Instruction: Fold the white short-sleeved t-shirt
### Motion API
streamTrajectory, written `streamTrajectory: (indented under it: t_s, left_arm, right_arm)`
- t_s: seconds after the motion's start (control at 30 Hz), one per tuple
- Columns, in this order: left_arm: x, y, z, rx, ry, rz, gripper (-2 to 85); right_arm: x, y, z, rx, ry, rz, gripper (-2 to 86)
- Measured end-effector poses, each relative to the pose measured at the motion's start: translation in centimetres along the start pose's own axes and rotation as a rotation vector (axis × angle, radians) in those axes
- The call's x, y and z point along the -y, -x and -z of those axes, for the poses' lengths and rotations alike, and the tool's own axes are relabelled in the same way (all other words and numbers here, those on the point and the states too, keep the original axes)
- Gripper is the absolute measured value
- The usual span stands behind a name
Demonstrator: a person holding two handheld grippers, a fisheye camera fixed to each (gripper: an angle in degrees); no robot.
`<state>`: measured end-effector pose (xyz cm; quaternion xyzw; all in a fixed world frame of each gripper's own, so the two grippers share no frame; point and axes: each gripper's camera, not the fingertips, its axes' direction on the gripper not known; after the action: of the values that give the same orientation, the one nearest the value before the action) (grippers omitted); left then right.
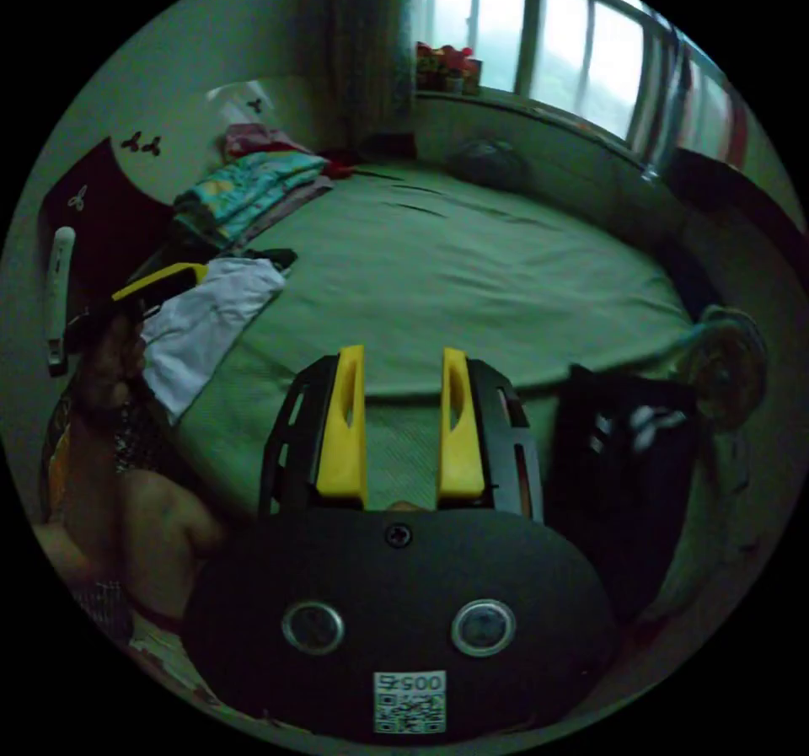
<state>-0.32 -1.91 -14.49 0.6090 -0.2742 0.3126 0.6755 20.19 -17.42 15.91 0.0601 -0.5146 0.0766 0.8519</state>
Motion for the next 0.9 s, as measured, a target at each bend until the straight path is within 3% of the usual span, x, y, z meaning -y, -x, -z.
streamTrajectory:
  t_s: [0.13, 0.23, 0.47, 0.63, 0.77, 0.9]
  left_arm:
    - [-1.7, 6.4, -2.8, 0.025, 0.09, 0.105, 5.0]
    - [-1.4, 10.0, -3.1, 0.039, 0.062, 0.131, 5.3]
    - [-1.8, 16.8, -6.3, -0.025, 0.109, 0.213, 5.5]
    - [-0.8, 19.2, -8.4, -0.05, 0.084, 0.195, 5.0]
    - [-0.5, 20.3, -10.2, -0.074, 0.101, 0.198, 4.7]
    - [-0.3, 21.5, -11.4, -0.08, 0.091, 0.209, 4.5]
  right_arm:
    - [5.1, 8.2, -7.6, 0.135, 0.024, 0.043, 12.4]
    - [8.0, 13.2, -12.5, 0.194, 0.06, 0.057, 13.2]
    - [12.0, 17.5, -22.0, 0.11, 0.137, -0.017, 13.7]
    - [12.8, 17.5, -24.6, 0.364, 0.146, -0.136, 6.6]
    - [13.2, 19.7, -24.1, 0.254, 0.082, -0.032, -0.1]
    - [13.4, 21.2, -22.1, 0.188, 0.0, 0.017, -1.1]
